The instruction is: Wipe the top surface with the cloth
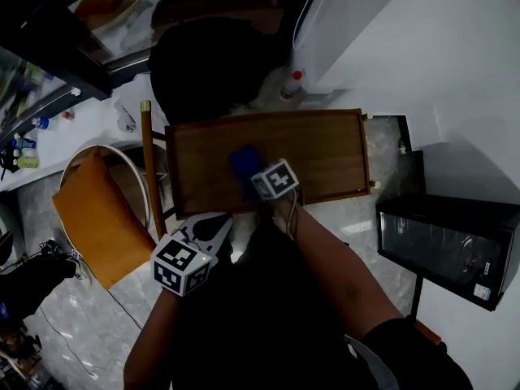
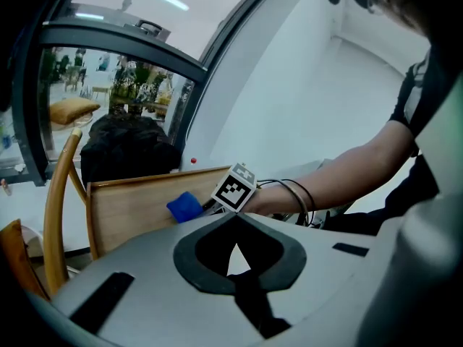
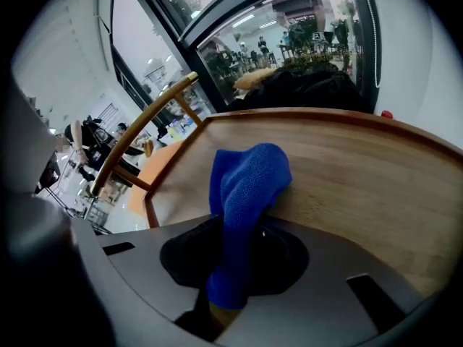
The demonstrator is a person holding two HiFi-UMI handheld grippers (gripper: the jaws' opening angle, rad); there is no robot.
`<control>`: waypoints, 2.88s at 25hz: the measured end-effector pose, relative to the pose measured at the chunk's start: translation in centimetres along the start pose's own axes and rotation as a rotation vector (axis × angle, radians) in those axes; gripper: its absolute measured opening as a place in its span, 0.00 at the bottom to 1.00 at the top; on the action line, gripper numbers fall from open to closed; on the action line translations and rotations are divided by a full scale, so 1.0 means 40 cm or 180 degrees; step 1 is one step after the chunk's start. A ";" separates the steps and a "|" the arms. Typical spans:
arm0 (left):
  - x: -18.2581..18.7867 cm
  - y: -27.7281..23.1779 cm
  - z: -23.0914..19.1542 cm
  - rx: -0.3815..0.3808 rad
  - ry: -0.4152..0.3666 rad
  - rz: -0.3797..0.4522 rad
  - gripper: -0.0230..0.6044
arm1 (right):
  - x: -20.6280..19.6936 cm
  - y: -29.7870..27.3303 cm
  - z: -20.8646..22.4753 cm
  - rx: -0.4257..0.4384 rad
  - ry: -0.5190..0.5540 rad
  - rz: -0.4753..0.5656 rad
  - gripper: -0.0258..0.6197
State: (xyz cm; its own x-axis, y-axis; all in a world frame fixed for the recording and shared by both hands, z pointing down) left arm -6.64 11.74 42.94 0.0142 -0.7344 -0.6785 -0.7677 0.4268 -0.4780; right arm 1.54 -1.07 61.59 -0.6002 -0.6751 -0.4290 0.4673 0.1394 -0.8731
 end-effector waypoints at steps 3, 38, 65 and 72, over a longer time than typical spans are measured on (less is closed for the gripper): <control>0.009 -0.040 0.018 -0.0030 -0.0020 -0.0047 0.04 | -0.022 0.017 0.052 -0.0043 -0.0024 -0.0019 0.16; 0.097 -0.342 0.160 -0.0371 -0.0232 -0.0347 0.04 | -0.248 0.311 0.554 -0.0803 -0.0465 0.0120 0.16; 0.089 -0.293 0.155 -0.0283 -0.0195 -0.0154 0.04 | -0.305 0.402 0.681 -0.1732 -0.0683 -0.0689 0.17; 0.049 -0.186 0.087 -0.0192 -0.0060 0.0034 0.04 | -0.175 0.384 0.516 -0.1389 -0.0749 0.0004 0.16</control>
State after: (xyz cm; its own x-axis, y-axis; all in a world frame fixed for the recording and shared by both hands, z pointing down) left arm 1.32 8.96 43.20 0.0176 -0.7197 -0.6941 -0.8050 0.4015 -0.4367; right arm 26.30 -9.16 55.97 -0.4135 -0.8130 -0.4100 0.1223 0.3966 -0.9098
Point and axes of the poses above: the fingertips, and each gripper's own axes: y backward along the fingers, z to its right, x out of its top, the point moved 5 cm from there along y, backward along the fingers, and after that the axes turned 10 degrees about -x, right-handed, at the moved point
